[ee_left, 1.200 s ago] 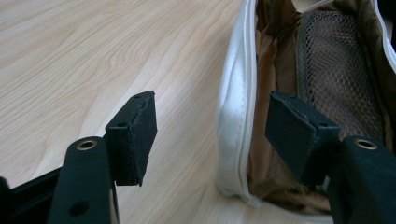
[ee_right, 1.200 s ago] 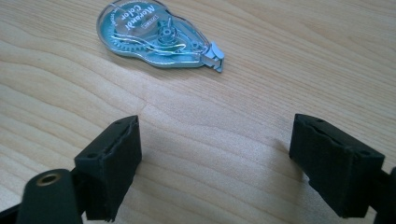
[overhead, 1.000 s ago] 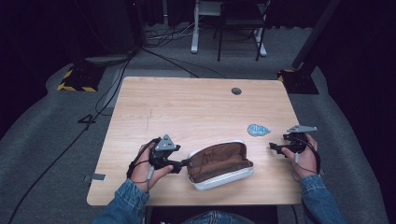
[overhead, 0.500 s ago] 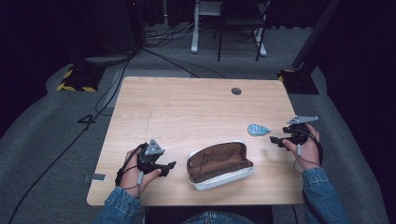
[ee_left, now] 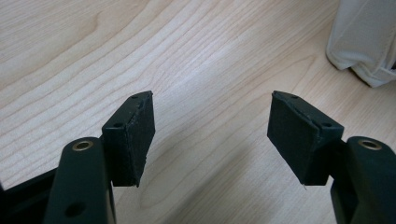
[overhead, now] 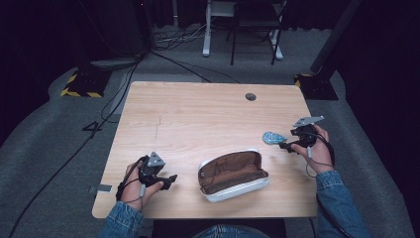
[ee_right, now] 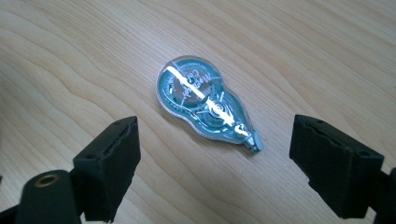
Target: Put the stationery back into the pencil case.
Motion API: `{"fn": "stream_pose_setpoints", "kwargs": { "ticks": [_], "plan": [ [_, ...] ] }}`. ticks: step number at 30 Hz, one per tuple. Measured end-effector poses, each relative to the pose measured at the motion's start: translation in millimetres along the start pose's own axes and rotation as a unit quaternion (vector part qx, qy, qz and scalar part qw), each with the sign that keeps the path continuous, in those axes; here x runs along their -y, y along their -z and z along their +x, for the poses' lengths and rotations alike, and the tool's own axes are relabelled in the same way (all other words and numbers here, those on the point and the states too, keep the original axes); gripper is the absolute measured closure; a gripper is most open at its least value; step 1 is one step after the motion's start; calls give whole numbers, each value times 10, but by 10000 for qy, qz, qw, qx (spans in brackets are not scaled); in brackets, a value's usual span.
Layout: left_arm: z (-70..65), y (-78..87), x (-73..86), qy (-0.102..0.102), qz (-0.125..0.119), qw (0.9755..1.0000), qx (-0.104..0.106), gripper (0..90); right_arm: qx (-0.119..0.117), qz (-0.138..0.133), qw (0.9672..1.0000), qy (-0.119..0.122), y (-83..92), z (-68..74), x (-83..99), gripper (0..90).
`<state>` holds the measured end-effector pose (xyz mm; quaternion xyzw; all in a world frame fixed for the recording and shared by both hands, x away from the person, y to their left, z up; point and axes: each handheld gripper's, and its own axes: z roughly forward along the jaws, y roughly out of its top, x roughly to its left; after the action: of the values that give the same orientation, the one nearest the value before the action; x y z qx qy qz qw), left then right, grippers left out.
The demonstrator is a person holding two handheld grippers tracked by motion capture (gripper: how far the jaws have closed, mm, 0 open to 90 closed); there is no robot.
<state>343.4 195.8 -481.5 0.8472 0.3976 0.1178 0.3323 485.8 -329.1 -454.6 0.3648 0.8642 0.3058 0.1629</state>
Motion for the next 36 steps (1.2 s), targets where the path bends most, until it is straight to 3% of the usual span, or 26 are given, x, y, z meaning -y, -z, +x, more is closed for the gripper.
{"fn": "stream_pose_setpoints", "kwargs": {
  "ticks": [15, 26, 31, 32, 36],
  "plan": [
    [64, -77, 60, -23, 160, 9998, -71, 311, -224, 248, 9989, 321, -330, 67, -142, 163],
    [71, -102, 79, -10, 90, 9999, -73, 285, -214, 160, 9995, 150, -502, -2, -125, 166],
    [64, -116, 81, -116, 62, 9999, -111, 272, -224, 171, 9995, 139, -535, -6, -130, 177],
    [62, -116, 81, -120, 64, 9998, -115, 272, -282, 205, 9993, 160, -541, 1, -132, 233],
    [62, -115, 84, -106, 55, 9999, -111, 272, -335, 239, 9991, 95, -529, 13, -134, 289]
  ]
}}
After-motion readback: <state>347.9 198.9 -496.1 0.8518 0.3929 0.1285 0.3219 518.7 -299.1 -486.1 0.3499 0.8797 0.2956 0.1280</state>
